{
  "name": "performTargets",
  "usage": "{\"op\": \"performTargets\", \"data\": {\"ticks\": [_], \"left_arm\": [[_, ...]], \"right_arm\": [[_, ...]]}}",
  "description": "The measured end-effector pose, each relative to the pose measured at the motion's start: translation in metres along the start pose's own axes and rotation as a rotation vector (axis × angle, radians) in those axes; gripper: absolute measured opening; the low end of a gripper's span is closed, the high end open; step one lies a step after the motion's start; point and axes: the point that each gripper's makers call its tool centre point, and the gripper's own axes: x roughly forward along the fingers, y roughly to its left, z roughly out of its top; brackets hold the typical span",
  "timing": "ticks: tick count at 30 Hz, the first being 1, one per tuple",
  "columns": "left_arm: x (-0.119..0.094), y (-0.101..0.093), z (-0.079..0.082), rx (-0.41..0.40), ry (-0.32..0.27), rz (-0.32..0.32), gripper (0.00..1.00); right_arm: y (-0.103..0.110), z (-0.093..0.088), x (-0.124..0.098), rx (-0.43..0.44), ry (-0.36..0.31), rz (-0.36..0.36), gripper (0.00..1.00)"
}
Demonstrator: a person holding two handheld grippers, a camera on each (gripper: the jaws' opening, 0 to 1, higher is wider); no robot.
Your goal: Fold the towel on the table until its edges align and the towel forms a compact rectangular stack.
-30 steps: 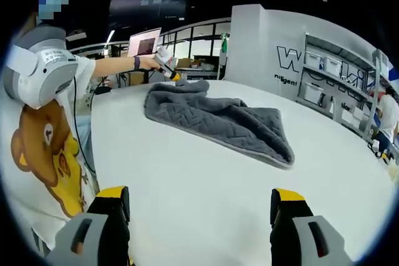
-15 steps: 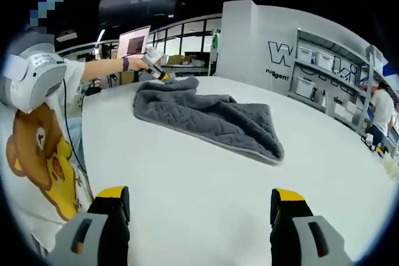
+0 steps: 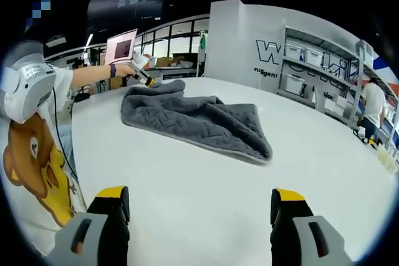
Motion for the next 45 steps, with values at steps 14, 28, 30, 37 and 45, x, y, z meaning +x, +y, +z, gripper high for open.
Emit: {"op": "performTargets", "data": {"ticks": [14,28,30,37,45], "left_arm": [[0.000,0.000,0.001,-0.002,-0.001,0.004,0.06],[-0.020,-0.003,0.008,0.027,0.002,0.037,0.25],[-0.030,-0.001,0.013,0.032,-0.003,0.059,0.26],[-0.062,-0.012,0.027,0.034,-0.050,0.077,0.34],[-0.096,-0.042,0.048,0.057,-0.104,0.037,0.41]], "right_arm": [[-0.004,-0.004,0.000,0.006,0.004,-0.009,0.98],[-0.003,-0.004,-0.004,0.001,-0.003,-0.013,0.98],[-0.006,-0.004,-0.006,-0.001,0.000,-0.030,0.98],[-0.017,-0.004,-0.009,0.002,0.007,-0.070,0.98],[-0.022,-0.003,-0.013,-0.006,0.022,-0.084,0.98]]}}
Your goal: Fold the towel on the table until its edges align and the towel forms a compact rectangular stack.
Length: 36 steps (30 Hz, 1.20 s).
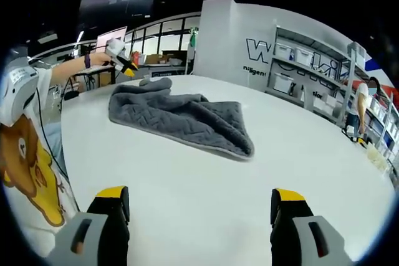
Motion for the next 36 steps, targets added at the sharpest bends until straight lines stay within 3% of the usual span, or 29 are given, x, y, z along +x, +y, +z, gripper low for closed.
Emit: {"op": "performTargets", "data": {"ticks": [6,15,19,26,36], "left_arm": [[-0.019,-0.026,0.020,0.009,-0.048,-0.041,0.47],[-0.032,-0.085,0.029,-0.020,-0.044,-0.172,0.64],[-0.032,-0.101,0.037,-0.006,-0.061,-0.213,0.70],[-0.032,-0.117,0.054,0.000,-0.097,-0.275,0.77],[-0.045,-0.134,0.052,-0.034,-0.085,-0.325,0.89]], "right_arm": [[0.002,0.002,0.000,-0.006,0.001,0.003,0.98],[0.006,0.001,0.001,-0.012,0.005,0.017,0.98],[0.006,0.001,0.002,-0.010,0.003,0.019,0.98],[0.007,0.002,0.004,-0.011,0.001,0.025,0.99],[0.006,0.001,0.006,-0.006,0.002,0.029,0.99]]}}
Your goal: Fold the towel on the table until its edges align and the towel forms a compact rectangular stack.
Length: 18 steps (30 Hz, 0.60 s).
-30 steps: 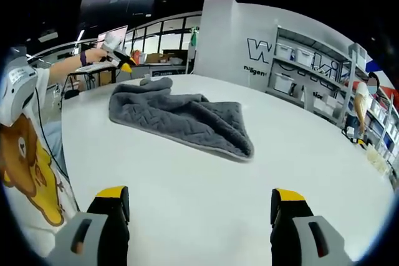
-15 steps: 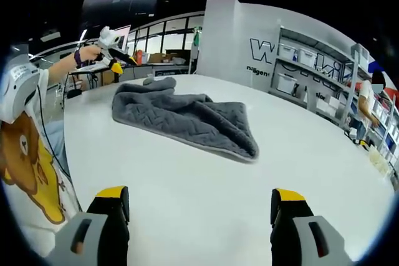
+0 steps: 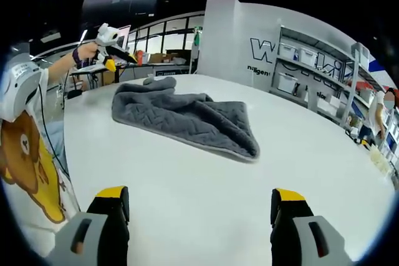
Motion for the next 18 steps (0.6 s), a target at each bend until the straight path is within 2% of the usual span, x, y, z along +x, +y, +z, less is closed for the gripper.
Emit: {"op": "performTargets", "data": {"ticks": [9,12,16,18], "left_arm": [[-0.003,-0.012,-0.001,0.002,0.018,-0.029,0.99],[-0.003,-0.017,-0.005,-0.019,0.037,-0.053,0.99],[-0.005,-0.020,-0.009,-0.013,0.052,-0.051,0.99],[-0.010,-0.025,-0.008,-0.016,0.040,-0.051,0.99]], "right_arm": [[0.005,0.003,0.003,-0.003,-0.009,0.010,0.99],[0.007,0.002,0.003,-0.002,-0.009,0.012,0.99],[0.005,0.000,0.001,0.003,-0.010,0.009,0.99],[0.005,0.000,0.000,0.003,-0.011,0.007,0.99]]}}
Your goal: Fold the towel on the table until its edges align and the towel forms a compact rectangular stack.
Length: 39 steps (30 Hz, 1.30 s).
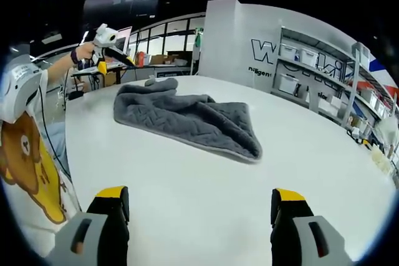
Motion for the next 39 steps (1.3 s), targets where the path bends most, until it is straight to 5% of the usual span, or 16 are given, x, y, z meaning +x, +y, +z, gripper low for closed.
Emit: {"op": "performTargets", "data": {"ticks": [14,25,32,39], "left_arm": [[-0.035,-0.033,-0.018,-0.029,-0.135,0.102,0.99],[-0.045,-0.029,-0.043,-0.095,-0.215,0.196,0.99],[-0.049,-0.033,-0.051,-0.150,-0.328,0.234,0.99],[-0.040,-0.036,-0.074,-0.155,-0.311,0.316,0.99]], "right_arm": [[-0.001,0.001,0.000,-0.002,-0.009,0.007,0.99],[-0.002,0.004,0.003,-0.009,-0.011,0.021,0.99],[-0.004,0.004,0.004,-0.008,-0.004,0.022,0.99],[0.000,0.008,0.006,-0.011,-0.016,0.042,0.99]]}}
